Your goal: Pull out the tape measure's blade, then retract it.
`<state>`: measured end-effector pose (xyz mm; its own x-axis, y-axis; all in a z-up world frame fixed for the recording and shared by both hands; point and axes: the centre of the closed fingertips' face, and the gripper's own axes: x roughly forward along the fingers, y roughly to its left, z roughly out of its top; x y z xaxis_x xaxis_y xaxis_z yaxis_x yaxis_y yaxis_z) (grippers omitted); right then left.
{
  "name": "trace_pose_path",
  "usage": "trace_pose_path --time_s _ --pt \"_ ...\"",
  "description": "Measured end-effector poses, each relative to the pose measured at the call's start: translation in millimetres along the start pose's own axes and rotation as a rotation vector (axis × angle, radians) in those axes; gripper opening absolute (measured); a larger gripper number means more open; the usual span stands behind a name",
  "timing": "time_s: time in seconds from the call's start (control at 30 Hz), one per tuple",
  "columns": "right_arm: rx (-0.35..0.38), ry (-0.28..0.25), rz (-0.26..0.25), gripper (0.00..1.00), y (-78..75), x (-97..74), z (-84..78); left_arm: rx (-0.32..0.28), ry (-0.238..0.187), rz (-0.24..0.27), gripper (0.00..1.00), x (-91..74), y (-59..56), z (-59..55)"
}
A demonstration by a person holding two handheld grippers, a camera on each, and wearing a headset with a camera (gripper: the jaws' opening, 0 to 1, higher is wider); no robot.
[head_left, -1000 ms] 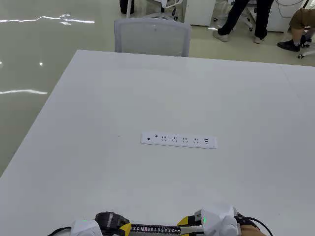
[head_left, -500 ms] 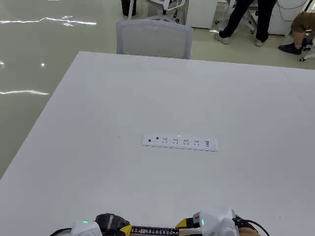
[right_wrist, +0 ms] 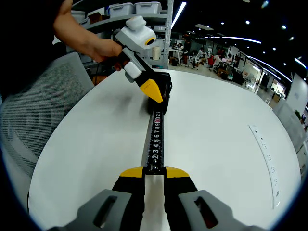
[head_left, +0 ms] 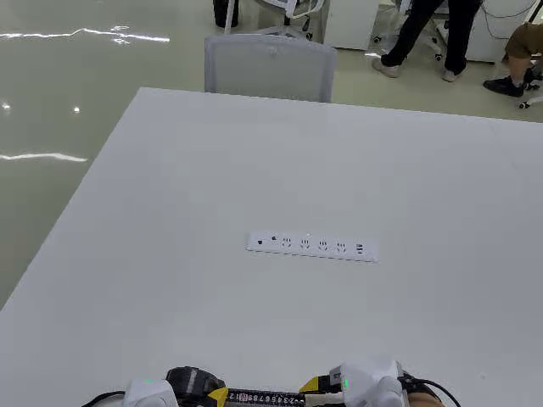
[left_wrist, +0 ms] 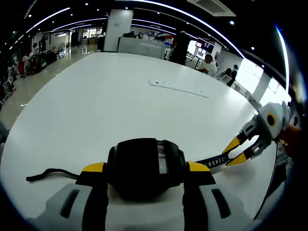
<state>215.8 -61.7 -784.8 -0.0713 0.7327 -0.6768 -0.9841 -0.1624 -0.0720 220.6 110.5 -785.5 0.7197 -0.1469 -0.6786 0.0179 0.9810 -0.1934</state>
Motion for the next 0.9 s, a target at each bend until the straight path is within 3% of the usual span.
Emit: trace_pose_path --time_s 0.9 --pt "0.001 -0.01 0.004 0.13 -1.1 7.2 7.9 0.0 0.002 -0.007 0.58 -1.2 -2.1 1.7"
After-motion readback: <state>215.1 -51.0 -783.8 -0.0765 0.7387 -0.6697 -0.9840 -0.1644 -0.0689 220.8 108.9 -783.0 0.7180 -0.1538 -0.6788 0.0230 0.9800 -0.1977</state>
